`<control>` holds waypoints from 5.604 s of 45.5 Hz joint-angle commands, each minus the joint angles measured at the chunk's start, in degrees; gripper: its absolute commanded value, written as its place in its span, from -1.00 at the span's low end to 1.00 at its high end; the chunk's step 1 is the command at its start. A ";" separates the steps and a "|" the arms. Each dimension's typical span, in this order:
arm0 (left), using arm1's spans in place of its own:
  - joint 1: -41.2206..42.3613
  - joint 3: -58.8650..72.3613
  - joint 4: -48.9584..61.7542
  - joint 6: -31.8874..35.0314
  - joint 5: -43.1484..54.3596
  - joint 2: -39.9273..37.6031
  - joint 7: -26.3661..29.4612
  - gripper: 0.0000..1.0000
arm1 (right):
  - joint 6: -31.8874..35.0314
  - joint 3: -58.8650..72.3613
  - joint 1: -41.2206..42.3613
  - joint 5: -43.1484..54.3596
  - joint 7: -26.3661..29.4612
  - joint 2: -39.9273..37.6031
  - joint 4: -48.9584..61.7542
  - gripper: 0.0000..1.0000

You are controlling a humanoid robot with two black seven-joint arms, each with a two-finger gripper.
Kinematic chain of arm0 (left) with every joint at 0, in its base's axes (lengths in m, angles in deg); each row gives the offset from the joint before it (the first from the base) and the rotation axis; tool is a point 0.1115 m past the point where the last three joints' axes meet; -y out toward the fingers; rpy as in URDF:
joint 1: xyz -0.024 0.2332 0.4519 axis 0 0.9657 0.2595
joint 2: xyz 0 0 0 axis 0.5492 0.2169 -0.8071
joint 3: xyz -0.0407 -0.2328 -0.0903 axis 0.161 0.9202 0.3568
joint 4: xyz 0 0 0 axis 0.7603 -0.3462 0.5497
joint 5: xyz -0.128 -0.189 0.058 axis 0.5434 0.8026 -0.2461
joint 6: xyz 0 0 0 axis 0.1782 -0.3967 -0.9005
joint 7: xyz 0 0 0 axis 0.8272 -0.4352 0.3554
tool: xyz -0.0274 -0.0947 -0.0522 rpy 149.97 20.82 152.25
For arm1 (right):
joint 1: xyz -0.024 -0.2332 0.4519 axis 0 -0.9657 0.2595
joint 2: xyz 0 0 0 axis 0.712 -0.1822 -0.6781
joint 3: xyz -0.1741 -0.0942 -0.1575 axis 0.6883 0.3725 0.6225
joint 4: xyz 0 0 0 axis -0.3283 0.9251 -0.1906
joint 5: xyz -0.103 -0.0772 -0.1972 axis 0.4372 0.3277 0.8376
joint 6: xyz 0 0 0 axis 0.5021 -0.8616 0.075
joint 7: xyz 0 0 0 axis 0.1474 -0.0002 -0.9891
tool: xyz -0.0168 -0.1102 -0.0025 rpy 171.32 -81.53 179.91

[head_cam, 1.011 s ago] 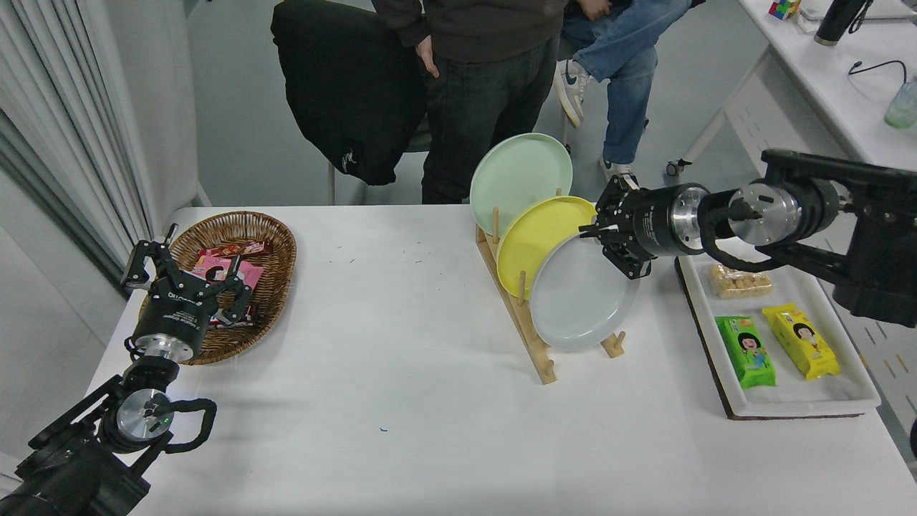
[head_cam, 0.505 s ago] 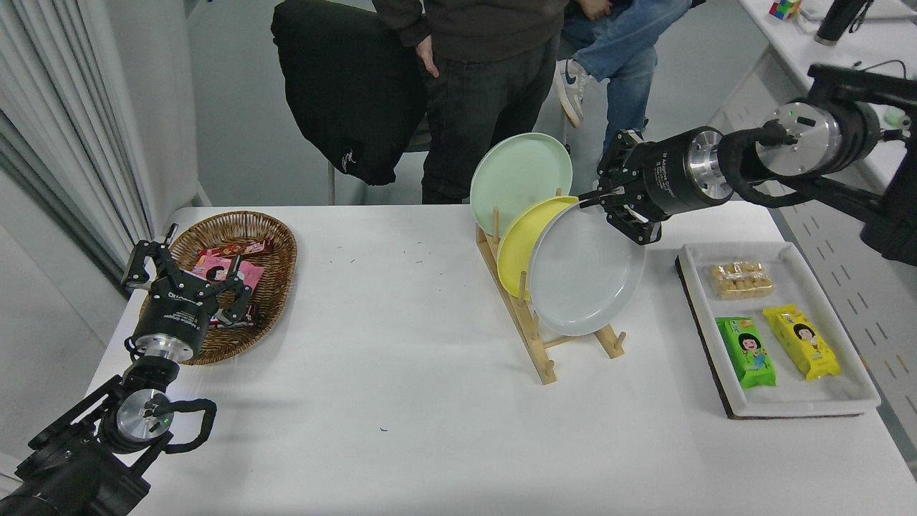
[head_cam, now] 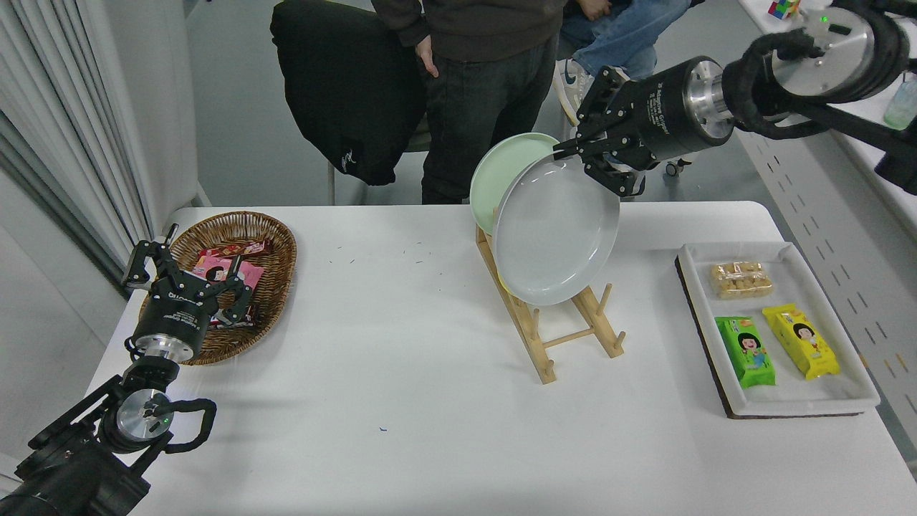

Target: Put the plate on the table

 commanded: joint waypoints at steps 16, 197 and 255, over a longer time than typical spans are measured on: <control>0.00 0.00 0.00 0.00 0.00 0.00 0.00 0.96 | -11.79 -0.02 0.93 -9.28 2.78 4.97 0.06 -1.00; 0.00 0.00 0.00 0.00 0.00 0.00 0.00 0.96 | -36.23 -35.80 -39.77 -3.48 0.67 32.22 38.03 -1.00; 0.00 0.00 0.08 0.00 0.00 0.00 0.00 0.96 | -36.23 -23.93 -41.44 1.26 0.94 32.22 29.24 -1.00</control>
